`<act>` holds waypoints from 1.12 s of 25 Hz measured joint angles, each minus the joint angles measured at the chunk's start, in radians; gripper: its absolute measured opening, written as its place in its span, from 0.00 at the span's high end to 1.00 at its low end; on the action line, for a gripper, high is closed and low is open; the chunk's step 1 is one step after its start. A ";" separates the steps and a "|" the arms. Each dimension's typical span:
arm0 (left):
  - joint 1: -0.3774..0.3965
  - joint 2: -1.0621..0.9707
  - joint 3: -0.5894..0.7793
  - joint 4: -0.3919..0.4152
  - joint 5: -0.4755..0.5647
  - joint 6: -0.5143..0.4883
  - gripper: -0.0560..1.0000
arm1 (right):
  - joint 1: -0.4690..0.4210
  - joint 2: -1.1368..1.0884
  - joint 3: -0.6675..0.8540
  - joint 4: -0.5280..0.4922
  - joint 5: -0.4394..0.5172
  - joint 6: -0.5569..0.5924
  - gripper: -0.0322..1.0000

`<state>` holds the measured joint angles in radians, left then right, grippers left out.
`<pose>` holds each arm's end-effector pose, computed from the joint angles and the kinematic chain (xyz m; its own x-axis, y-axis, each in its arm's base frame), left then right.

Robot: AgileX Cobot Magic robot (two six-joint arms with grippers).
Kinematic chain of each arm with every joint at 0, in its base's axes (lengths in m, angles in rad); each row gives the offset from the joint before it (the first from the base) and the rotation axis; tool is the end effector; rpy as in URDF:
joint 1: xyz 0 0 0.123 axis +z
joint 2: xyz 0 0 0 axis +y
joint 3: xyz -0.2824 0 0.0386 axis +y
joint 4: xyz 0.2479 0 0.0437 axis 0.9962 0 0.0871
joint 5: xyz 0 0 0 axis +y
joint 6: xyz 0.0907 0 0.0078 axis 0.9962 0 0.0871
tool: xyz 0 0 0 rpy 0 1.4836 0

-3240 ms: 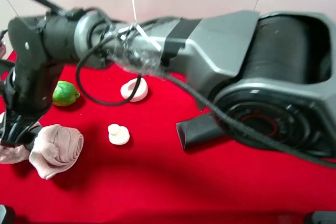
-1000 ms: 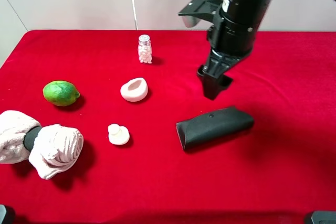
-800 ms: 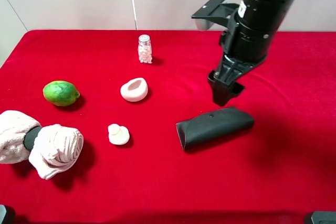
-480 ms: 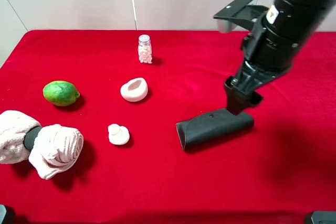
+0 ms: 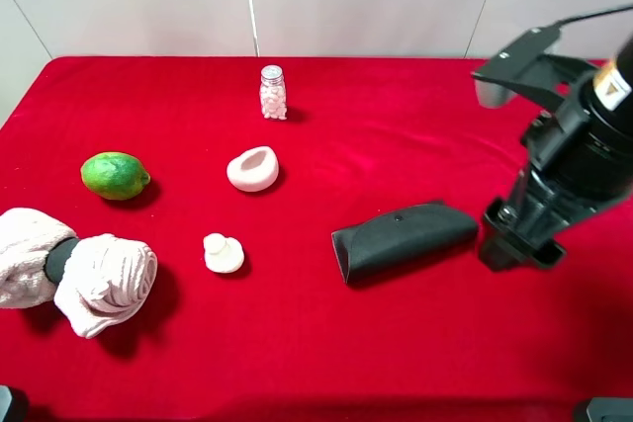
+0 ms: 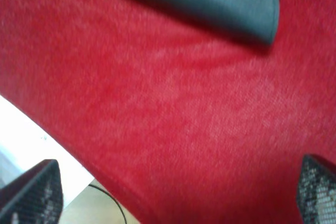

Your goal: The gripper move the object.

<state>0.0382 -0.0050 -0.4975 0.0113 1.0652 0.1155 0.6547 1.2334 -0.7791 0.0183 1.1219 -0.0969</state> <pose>-0.0055 0.0007 0.2761 -0.4598 0.1032 -0.8820 0.0086 0.9937 0.1118 0.1515 0.1182 0.2420 -0.7333 -0.6749 -0.0829 -0.6777 0.7353 0.0091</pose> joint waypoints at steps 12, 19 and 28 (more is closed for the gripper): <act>0.000 0.000 0.000 0.000 0.000 0.000 0.02 | 0.000 -0.244 0.191 -0.004 -0.053 0.011 0.30; 0.000 0.000 0.000 0.000 0.000 0.000 0.02 | 0.000 -0.376 0.281 -0.008 -0.091 0.018 0.30; 0.000 0.000 0.000 0.000 0.000 0.000 0.02 | 0.000 -0.502 0.281 -0.006 -0.098 0.024 0.30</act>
<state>0.0382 -0.0050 -0.4975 0.0113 1.0652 0.1155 0.6547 0.7312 -0.4985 0.0122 1.0238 -0.0727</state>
